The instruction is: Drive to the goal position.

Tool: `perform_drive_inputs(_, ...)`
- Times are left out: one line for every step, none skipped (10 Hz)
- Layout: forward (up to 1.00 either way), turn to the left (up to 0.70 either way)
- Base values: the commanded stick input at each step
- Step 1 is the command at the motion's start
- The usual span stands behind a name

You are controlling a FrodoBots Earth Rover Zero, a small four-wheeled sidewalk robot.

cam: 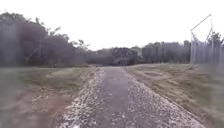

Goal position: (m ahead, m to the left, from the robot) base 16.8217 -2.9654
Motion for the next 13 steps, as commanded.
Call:
perform_drive_inputs(0.45, 0.00)
perform_drive_inputs(0.45, 0.00)
perform_drive_inputs(0.45, 0.00)
perform_drive_inputs(0.45, 0.00)
perform_drive_inputs(0.45, 0.00)
perform_drive_inputs(0.45, 0.00)
perform_drive_inputs(0.45, 0.00)
perform_drive_inputs(0.45, -0.01)
perform_drive_inputs(0.45, -0.03)
perform_drive_inputs(0.45, -0.27)
perform_drive_inputs(0.45, -0.27)
perform_drive_inputs(0.45, -0.27)
perform_drive_inputs(0.45, -0.27)
